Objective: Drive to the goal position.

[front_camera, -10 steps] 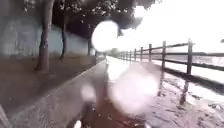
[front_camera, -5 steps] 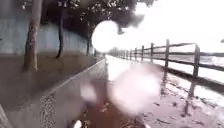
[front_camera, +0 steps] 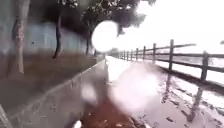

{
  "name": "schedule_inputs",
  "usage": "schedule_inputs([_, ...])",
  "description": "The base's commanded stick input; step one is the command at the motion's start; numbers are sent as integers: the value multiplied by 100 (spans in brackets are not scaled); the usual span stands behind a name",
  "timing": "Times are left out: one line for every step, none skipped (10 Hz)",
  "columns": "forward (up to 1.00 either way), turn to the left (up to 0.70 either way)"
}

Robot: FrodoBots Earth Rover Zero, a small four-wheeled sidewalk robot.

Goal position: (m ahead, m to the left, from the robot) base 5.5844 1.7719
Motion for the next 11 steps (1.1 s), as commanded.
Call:
schedule_inputs([70,0])
schedule_inputs([70,0])
schedule_inputs([70,0])
schedule_inputs([70,-15])
schedule_inputs([70,-14])
schedule_inputs([70,0])
schedule_inputs([70,0])
schedule_inputs([70,0])
schedule_inputs([70,0])
schedule_inputs([70,0])
schedule_inputs([70,0])
